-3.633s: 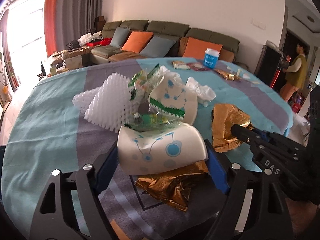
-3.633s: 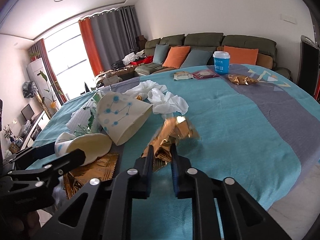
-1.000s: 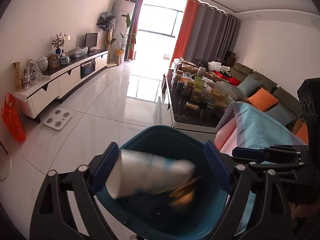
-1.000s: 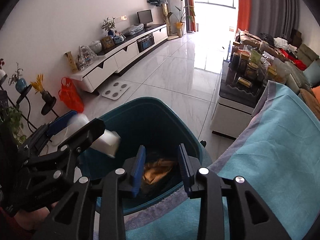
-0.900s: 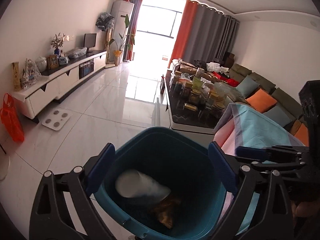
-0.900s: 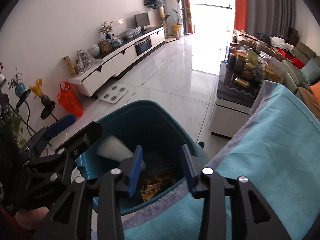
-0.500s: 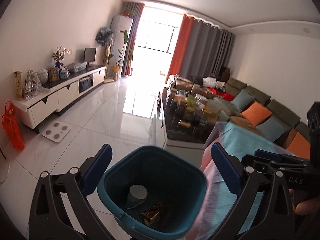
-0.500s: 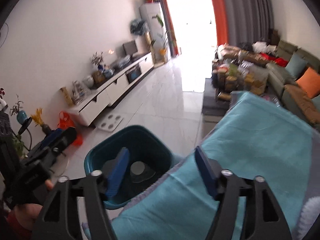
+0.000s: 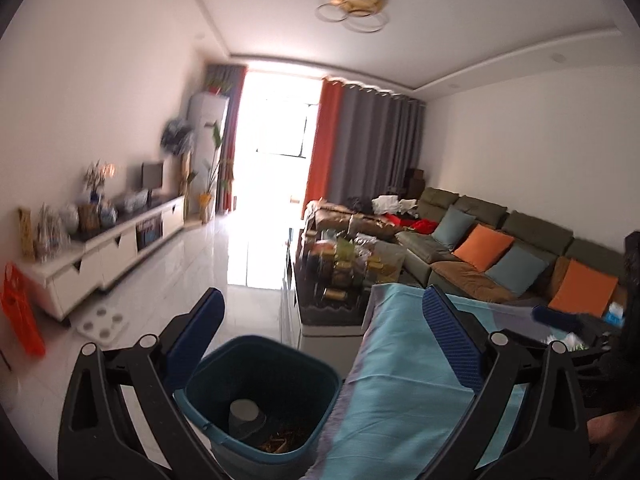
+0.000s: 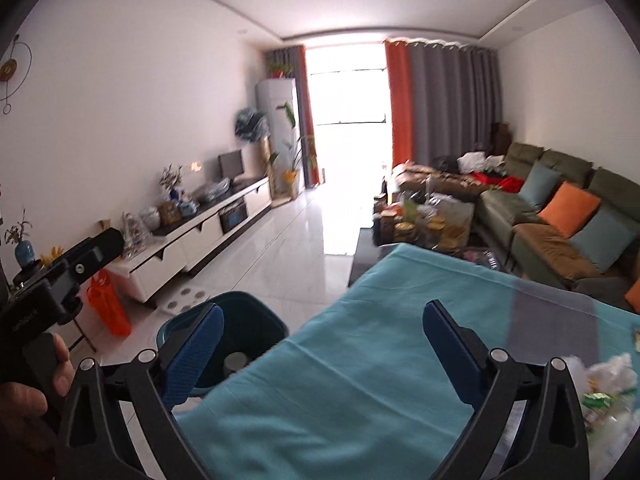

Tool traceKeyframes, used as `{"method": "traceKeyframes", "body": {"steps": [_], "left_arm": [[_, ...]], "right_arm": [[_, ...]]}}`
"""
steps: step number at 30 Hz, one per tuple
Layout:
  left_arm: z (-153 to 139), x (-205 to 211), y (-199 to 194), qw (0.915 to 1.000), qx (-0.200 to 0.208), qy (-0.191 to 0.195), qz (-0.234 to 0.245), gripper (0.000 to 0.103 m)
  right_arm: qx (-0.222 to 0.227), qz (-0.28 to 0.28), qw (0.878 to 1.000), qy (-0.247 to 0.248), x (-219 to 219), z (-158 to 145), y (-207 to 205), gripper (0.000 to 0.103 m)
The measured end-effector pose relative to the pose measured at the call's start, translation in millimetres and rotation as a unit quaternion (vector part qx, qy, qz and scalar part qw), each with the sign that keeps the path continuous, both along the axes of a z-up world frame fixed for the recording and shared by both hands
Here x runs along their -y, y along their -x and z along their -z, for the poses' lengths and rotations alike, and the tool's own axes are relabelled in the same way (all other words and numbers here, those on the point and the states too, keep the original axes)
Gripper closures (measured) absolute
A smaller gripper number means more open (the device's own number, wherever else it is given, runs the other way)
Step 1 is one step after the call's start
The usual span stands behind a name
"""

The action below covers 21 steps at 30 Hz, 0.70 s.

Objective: Collect trash
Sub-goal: 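Move both grippers back over the table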

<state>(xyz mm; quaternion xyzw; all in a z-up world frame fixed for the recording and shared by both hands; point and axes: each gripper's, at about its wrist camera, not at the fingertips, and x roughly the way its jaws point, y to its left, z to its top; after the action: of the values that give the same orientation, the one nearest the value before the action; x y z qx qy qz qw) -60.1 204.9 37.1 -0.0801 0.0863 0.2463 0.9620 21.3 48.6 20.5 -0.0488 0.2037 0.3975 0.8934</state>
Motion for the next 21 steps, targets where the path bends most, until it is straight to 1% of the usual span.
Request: {"method": "traceKeyframes", "body": {"steps": [2, 3, 7, 8, 11, 12, 16, 21], "left_arm": [[-3, 21, 0, 0.9996, -0.001, -0.028, 0.004, 0.005], [-6, 32, -3, 0.9993, -0.001, -0.036, 0.011, 0.005], [-7, 70, -8, 0.9980, 0.004, -0.038, 0.050, 0.005], [-6, 75, -10, 0.9976, 0.002, -0.039, 0.058, 0.005], [-4, 102, -16, 0.9947, 0.004, -0.034, 0.097, 0.005], [-3, 114, -18, 0.9925, 0.003, -0.030, 0.118, 0.005], [0, 147, -24, 0.9861, 0.004, -0.029, 0.164, 0.005], [4, 180, -28, 0.9793, -0.001, -0.034, 0.199, 0.005]], "right_arm": [[0.013, 0.021, 1.000, -0.011, 21, -3, 8, 0.007], [0.019, 0.029, 0.999, -0.015, 27, -4, 14, 0.007], [0.054, 0.063, 0.996, -0.028, 64, -8, 32, 0.007], [0.066, 0.074, 0.995, -0.028, 76, -9, 38, 0.007], [0.086, 0.101, 0.991, -0.021, 100, -8, 49, 0.007], [0.089, 0.111, 0.990, -0.018, 109, -8, 50, 0.007], [0.095, 0.156, 0.983, -0.011, 146, -5, 57, 0.007], [0.098, 0.215, 0.972, -0.004, 187, 3, 69, 0.007]]}}
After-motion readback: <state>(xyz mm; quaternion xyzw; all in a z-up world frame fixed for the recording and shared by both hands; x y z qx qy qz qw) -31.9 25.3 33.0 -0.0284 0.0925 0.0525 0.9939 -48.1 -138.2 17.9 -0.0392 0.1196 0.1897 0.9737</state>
